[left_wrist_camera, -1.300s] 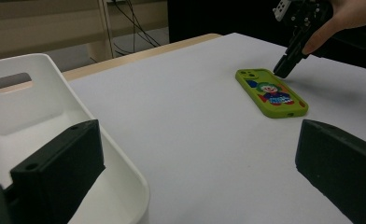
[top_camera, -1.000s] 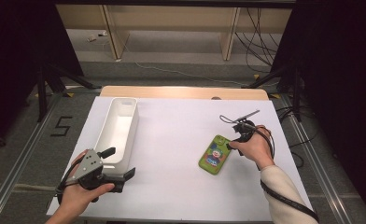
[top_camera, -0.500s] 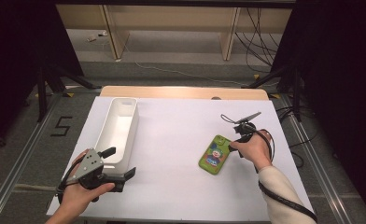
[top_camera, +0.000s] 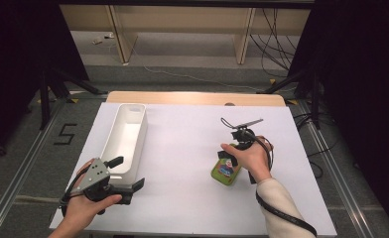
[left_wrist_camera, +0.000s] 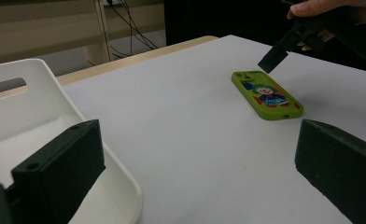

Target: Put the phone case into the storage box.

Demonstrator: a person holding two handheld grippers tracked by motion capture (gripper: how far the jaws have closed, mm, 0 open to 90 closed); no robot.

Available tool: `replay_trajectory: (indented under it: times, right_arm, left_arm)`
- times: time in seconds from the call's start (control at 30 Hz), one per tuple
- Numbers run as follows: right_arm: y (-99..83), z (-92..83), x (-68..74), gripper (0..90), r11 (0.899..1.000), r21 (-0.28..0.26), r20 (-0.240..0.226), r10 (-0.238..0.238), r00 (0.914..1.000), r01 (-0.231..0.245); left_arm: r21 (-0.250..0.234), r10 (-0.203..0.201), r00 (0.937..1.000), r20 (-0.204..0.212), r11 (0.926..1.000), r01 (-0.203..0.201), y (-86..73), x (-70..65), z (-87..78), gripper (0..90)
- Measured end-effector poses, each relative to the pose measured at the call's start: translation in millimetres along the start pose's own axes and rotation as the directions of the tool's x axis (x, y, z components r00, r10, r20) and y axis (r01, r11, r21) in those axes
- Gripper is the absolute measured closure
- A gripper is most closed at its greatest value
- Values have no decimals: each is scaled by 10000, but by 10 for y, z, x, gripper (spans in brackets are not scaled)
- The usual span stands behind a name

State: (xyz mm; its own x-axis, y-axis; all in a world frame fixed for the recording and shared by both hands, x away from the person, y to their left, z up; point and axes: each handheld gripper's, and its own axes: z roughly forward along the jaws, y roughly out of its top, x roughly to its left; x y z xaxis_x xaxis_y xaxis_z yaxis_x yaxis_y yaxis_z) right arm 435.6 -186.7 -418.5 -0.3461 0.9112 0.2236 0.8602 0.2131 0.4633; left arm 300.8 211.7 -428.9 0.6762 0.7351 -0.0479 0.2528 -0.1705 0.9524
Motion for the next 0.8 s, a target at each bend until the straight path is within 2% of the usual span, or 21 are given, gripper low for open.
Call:
replay_trajectory:
  times: [0.1, 0.13, 0.17, 0.23, 0.27, 0.3, 0.33, 0.37, 0.4, 0.43, 0.47, 0.5, 0.53, 0.57, 0.6, 0.67, 0.7, 0.77, 0.8]
  right_arm:
    - [-12, -54, 25, 217, 9990, -430, -697, -116, 9975, 87]
    - [-15, -75, 31, 218, 9983, -583, -1130, -43, 9936, -23]
    - [-20, -92, 38, 206, 9970, -718, -1683, 169, 9856, -293]
    - [-37, -101, 30, 219, 9936, -999, -2768, 239, 9606, -535]
    - [-49, -93, 34, 240, 9918, -1051, -3362, 328, 9412, -721]
    - [-80, -66, 49, 308, 9925, -1111, -3897, 44, 9209, -517]
    - [-80, -66, 49, 308, 9925, -1111, -3897, 44, 9209, -517]
    - [-90, -55, 55, 315, 9924, -1223, -4163, -368, 9085, -158]
    - [-102, -28, 81, 296, 9896, -1295, -4629, -1165, 8787, 630]
    - [-102, -28, 81, 296, 9896, -1295, -4629, -1165, 8787, 630]
    - [-101, -27, 91, 263, 9859, -1420, -4564, -1449, 8779, 889]
    - [-95, -42, 109, 191, 9821, -1419, -4310, -1738, 8854, 1237]
    - [-87, -61, 140, 156, 9749, -1617, -3918, -2059, 8967, 1532]
    - [-83, -76, 150, 157, 9714, -1661, -3699, -2211, 9024, 1699]
    - [-76, -97, 174, 122, 9667, -1740, -3274, -2363, 9149, 1874]
    - [-66, -120, 185, 38, 9673, -1639, -2856, -2343, 9293, 1936]
    - [-63, -127, 186, 11, 9699, -1659, -2718, -2186, 9372, 1781]
    - [-65, -134, 172, 4, 9761, -1517, -2409, -1890, 9520, 1554]
    - [-69, -133, 165, 4, 9800, -1332, -2036, -1731, 9636, 1479]
  left_arm:
    - [28, -9, 10000, -3, 10000, 9, 0, -7, 5, 11]
    - [29, -6, 10000, -3, 10000, 6, 1, -10, 6, 12]
    - [37, 3, 10000, 2, 10000, -3, 2, -12, 6, 12]
    - [36, -6, 10000, 13, 10000, 6, 1, -15, 10, 13]
    - [41, -3, 10000, 20, 10000, 3, 0, -15, 12, 13]
    - [43, -4, 10000, 19, 10000, 4, 0, -14, 13, 14]
    - [43, -8, 10000, 23, 10000, 8, 0, -14, 13, 14]
    - [43, -7, 10000, 21, 10000, 7, 1, -14, 14, 14]
    - [40, -12, 10000, 19, 10000, 12, 1, -14, 14, 14]
    - [43, -7, 10000, 25, 10000, 7, 1, -14, 14, 14]
    - [44, -8, 10000, 28, 10000, 8, 1, -15, 14, 15]
    - [45, -2, 10000, 27, 10000, 2, 1, -14, 13, 15]
    - [42, -13, 10000, 22, 10000, 13, 1, -14, 12, 14]
    - [31, -23, 10000, 14, 10000, 23, 1, -13, 12, 14]
    - [30, -20, 10000, 4, 10000, 20, 1, -12, 11, 14]
    - [34, -18, 10000, 2, 10000, 18, 1, -12, 11, 14]
    - [41, -7, 10000, 4, 10000, 7, 1, -12, 10, 15]
    - [41, 0, 10000, 13, 10000, 0, 2, -14, 11, 14]
    - [47, 9, 10000, 24, 10000, -9, 3, -15, 12, 14]
